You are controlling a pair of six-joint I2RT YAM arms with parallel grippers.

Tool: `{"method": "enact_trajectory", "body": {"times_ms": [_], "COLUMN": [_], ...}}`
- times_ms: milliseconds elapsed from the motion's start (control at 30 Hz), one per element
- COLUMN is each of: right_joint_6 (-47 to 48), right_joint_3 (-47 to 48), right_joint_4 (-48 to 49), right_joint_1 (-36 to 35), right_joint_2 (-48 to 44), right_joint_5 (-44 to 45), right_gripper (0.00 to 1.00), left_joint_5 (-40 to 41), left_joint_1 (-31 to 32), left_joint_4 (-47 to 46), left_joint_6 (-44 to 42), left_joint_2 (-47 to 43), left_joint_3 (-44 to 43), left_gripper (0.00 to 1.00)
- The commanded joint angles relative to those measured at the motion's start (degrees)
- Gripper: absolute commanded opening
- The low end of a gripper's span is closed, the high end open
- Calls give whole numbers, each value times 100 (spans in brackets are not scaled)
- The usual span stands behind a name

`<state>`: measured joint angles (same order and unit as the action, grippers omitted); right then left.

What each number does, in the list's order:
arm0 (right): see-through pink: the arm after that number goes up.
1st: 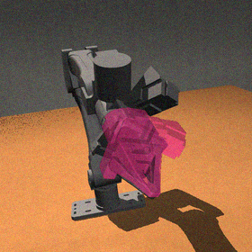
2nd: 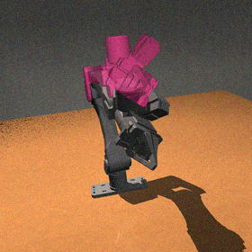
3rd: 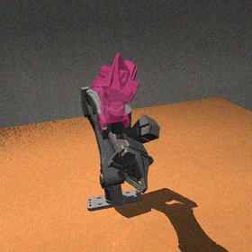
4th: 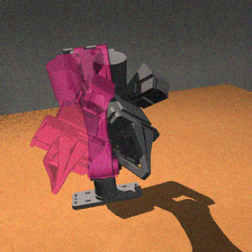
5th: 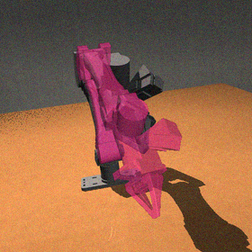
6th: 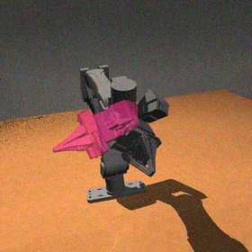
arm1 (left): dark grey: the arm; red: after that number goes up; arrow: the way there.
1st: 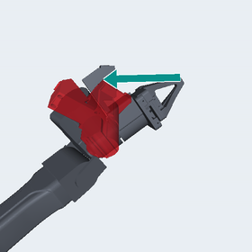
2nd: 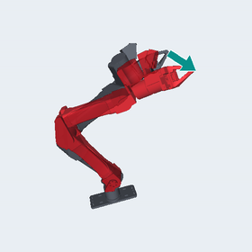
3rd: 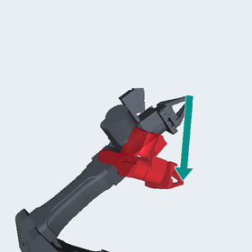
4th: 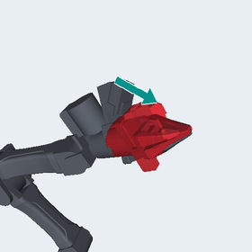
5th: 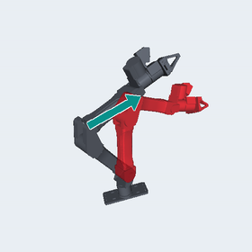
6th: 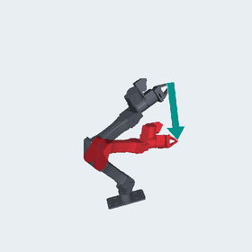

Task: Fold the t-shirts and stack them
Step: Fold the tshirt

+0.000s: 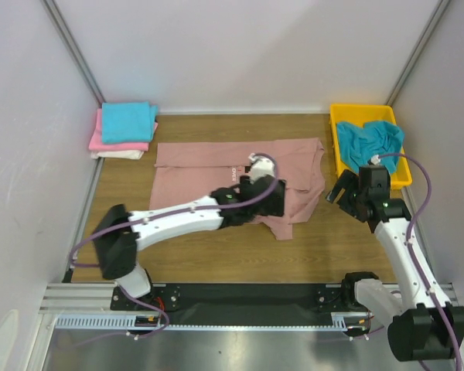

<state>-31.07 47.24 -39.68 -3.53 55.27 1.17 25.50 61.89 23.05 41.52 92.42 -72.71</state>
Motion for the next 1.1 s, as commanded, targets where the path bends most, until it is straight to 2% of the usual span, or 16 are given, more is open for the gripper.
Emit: {"method": "enact_trajectory", "body": {"times_ms": [0, 100, 267, 433, 567, 933, 1067], "right_joint_6": [-109, -180, -101, -66, -189, -224, -259], "right_joint_3": [-180, -330, -225, -277, -374, -470, -532], "right_joint_4": [-373, -444, -628, -593, -550, -515, -400], "right_joint_1": [45, 89, 230, 283, 274, 274, 274], "right_joint_2": [-279, -472, -613, -666, -736, -798, -745], "right_joint_5": [156, 173, 103, -64, -64, -275, -363], "right_gripper": [82, 82, 82, 82, 82, 82, 82], "left_joint_5": [1209, 1291, 1133, 949, 966, 957, 1106], "left_joint_1": [611, 946, 1229, 1247, 1247, 1238, 1238], "left_joint_4": [927, 1105, 1052, 746, 587, 595, 850], "left_joint_6": [-99, -249, -504, -714, -856, -645, -399], "left_joint_2": [766, 1418, 2077, 2271, 2403, 2816, 2817], "left_joint_3": [-1066, -1587, -1861, -1782, -1773, -1975, -2046], "left_gripper": [85, 86, 84, 78, 65, 64, 39]}}
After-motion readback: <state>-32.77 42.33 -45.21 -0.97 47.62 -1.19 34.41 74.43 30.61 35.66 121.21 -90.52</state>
